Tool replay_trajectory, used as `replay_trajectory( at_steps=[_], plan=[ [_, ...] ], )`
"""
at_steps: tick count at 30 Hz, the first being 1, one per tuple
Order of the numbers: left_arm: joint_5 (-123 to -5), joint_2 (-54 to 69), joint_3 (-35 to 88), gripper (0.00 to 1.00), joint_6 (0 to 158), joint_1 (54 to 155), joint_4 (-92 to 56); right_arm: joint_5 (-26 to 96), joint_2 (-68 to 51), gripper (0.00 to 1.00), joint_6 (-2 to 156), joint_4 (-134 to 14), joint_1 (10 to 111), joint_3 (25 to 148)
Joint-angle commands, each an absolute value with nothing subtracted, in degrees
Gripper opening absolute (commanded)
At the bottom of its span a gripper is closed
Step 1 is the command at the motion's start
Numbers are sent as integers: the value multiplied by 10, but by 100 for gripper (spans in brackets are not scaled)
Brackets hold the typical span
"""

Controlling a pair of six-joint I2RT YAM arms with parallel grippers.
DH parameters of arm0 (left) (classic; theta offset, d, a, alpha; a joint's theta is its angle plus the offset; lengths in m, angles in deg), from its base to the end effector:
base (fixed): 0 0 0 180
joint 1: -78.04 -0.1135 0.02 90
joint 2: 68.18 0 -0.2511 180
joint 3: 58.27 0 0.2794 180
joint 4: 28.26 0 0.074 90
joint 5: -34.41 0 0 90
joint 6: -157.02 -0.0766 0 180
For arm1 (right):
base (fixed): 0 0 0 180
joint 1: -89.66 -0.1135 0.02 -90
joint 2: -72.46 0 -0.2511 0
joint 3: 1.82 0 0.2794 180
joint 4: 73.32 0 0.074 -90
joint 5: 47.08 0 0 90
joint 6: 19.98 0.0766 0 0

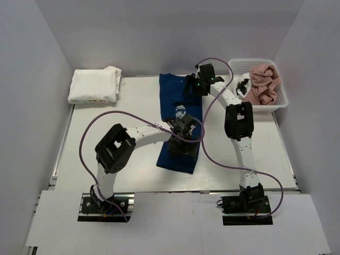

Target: Fold and stack the t-shirts

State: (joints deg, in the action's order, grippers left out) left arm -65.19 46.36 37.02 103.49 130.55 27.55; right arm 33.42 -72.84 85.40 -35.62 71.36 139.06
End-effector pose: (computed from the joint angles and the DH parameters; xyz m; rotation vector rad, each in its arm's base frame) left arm 0.2495 -0.3463 0.1053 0.4570 3.0037 -0.4611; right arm 0.5808 0.2054 0.1346 -0.1461 2.3393 0.4876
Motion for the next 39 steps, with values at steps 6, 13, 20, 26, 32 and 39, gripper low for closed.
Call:
replay_trajectory(
  at_steps=[6, 13, 20, 26, 32, 39],
  plan=[
    [-526, 228, 214, 100, 1081, 1315, 217, 309, -475, 90, 765, -388, 688, 1212],
    [-440, 45, 19, 100, 1193, 1290, 237, 419, -198, 90, 895, -452, 664, 829],
    [-457, 84, -1, 100, 1174, 1264, 175, 350, -12, 90, 972, -413, 629, 566],
    [-491, 165, 7, 97, 1162, 1239, 128, 252, 50, 90, 1046, -433, 579, 428],
    [-516, 177, -29, 85, 1157, 1229, 72, 252, 9, 90, 1052, -433, 548, 438],
    [-551, 209, -28, 41, 1146, 1229, 58, 227, -36, 81, 1070, -465, 523, 433]
  ],
)
